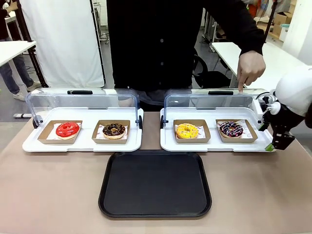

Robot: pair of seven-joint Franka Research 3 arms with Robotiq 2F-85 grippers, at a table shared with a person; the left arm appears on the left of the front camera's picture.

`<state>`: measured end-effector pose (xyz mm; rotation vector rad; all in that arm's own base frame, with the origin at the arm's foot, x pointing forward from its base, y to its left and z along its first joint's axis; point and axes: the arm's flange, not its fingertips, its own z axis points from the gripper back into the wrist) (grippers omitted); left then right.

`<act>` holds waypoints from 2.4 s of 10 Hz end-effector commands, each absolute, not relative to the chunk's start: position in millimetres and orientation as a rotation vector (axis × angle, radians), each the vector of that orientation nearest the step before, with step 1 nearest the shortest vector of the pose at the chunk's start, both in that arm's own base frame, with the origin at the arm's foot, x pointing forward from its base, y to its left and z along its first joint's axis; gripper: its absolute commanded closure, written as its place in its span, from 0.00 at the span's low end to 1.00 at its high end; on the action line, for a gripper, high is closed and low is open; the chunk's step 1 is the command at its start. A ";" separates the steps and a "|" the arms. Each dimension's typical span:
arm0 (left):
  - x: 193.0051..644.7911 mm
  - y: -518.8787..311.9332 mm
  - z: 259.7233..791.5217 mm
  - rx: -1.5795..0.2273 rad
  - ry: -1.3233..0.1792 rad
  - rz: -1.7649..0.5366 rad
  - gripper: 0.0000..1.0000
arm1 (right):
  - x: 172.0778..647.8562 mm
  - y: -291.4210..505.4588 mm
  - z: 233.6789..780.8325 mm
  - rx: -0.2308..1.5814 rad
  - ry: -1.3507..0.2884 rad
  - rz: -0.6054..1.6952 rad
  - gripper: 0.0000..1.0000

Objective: Move the fourth donut from the left to the tray.
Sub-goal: Pick up the Paper togo box containing the Donut indicated by the person and place it on the Handle tray.

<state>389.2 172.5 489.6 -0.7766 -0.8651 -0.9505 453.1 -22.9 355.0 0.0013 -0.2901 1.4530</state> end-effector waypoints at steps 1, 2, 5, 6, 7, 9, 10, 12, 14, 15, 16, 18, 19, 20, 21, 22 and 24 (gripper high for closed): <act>390.2 173.7 491.1 -0.786 -0.892 -0.967 0.00 | 470.5 -27.5 346.4 -0.053 -0.308 1.508 0.00; 390.2 173.7 491.1 -0.786 -0.892 -0.967 0.00 | 476.4 -27.4 343.1 -0.075 -0.314 1.518 0.00; 390.2 173.7 491.1 -0.786 -0.892 -0.967 0.00 | 497.3 -27.4 336.0 -0.108 -0.315 1.545 0.00; 390.2 173.7 491.1 -0.786 -0.892 -0.967 0.00 | 502.3 -26.9 333.2 -0.110 -0.318 1.548 0.00; 390.2 173.7 491.1 -0.786 -0.892 -0.967 0.00 | 506.6 -26.1 329.3 -0.109 -0.317 1.549 0.00; 390.2 173.7 491.1 -0.786 -0.892 -0.967 0.00 | 518.5 -26.8 325.9 -0.118 -0.326 1.562 0.00; 390.2 173.7 491.1 -0.786 -0.892 -0.967 0.00 | 520.7 -26.4 322.3 -0.122 -0.329 1.569 0.00; 390.2 173.7 491.1 -0.786 -0.892 -0.967 0.00 | 523.0 -26.4 315.5 -0.109 -0.327 1.566 0.00; 390.2 173.7 491.1 -0.786 -0.892 -0.967 0.00 | 523.9 -26.1 309.2 -0.098 -0.333 1.564 0.00; 390.2 173.7 491.1 -0.786 -0.892 -0.967 0.00 | 523.7 -25.5 308.0 -0.097 -0.335 1.566 0.00; 390.2 173.7 491.1 -0.786 -0.892 -0.967 0.00 | 523.6 -24.1 307.0 -0.097 -0.335 1.568 0.00; 390.2 173.7 491.1 -0.786 -0.892 -0.967 0.00 | 527.0 -23.5 303.2 -0.092 -0.337 1.566 0.00; 390.2 173.7 491.1 -0.786 -0.892 -0.967 0.00 | 527.5 -23.3 301.8 -0.090 -0.332 1.569 0.00; 390.2 173.7 491.1 -0.786 -0.892 -0.967 0.00 | 527.6 -22.8 300.6 -0.077 -0.321 1.572 0.59; 390.2 173.7 491.1 -0.786 -0.892 -0.967 0.00 | 526.7 -22.5 300.7 -0.070 -0.307 1.577 0.59; 390.2 173.7 491.1 -0.786 -0.892 -0.967 0.00 | 525.8 -22.3 301.0 -0.059 -0.292 1.583 1.00; 390.2 173.7 491.1 -0.786 -0.892 -0.967 0.00 | 524.8 -20.8 303.9 -0.045 -0.275 1.581 1.00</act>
